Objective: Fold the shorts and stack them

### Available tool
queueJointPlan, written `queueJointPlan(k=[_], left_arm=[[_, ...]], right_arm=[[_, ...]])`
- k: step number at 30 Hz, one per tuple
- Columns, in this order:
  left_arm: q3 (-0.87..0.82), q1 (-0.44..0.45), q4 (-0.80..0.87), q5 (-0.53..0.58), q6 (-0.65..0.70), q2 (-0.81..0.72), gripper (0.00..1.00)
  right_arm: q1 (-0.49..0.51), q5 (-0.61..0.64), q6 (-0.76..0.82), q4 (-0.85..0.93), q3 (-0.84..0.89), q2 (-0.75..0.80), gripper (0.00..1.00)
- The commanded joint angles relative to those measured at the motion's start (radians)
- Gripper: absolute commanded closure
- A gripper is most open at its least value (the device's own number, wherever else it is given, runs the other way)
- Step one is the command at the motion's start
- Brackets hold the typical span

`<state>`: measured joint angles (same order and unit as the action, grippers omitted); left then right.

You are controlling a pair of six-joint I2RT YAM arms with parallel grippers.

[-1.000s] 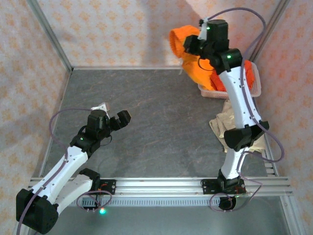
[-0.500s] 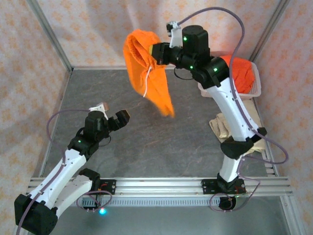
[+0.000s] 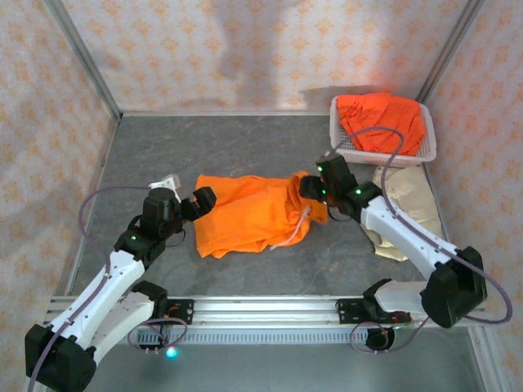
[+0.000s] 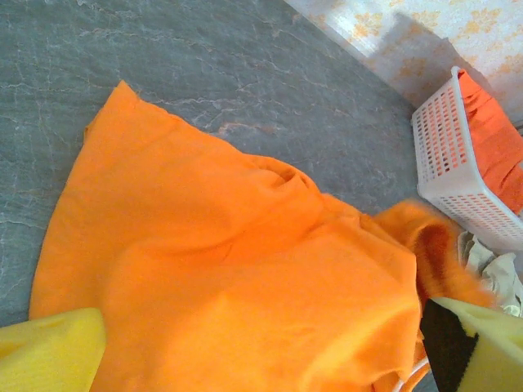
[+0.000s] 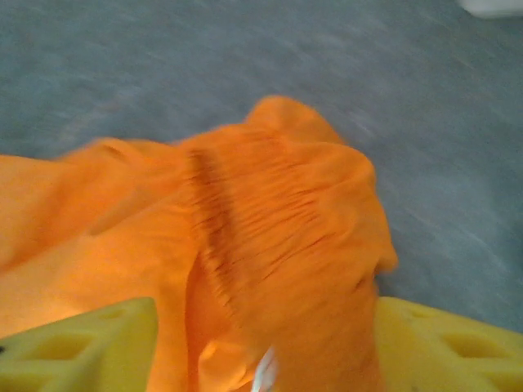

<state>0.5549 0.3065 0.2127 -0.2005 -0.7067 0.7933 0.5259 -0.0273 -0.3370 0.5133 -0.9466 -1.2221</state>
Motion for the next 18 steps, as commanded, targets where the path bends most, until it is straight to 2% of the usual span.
queueJointPlan(k=[1,5,9,14,18], left_arm=[[-0.007,-0.007,-0.007,0.008,-0.009,0.018,0.00],[0.018,-0.007,0.091,0.029,-0.033,0.053,0.00],[0.047,-0.007,0.223,0.048,-0.063,0.069,0.00],[0.002,-0.007,0.344,0.044,-0.214,0.016,0.04],[-0.070,0.010,0.363,-0.004,-0.315,-0.006,0.08]], right_arm=[[0.000,0.159,0.054,0.045,-0.012,0.146,0.15],[0.000,0.120,0.141,0.069,-0.044,0.182,0.08],[0.005,0.038,0.247,0.063,-0.064,0.141,0.07],[0.017,0.024,0.298,0.043,-0.056,0.111,0.06],[0.017,0.007,0.280,-0.018,-0.019,0.138,0.06]])
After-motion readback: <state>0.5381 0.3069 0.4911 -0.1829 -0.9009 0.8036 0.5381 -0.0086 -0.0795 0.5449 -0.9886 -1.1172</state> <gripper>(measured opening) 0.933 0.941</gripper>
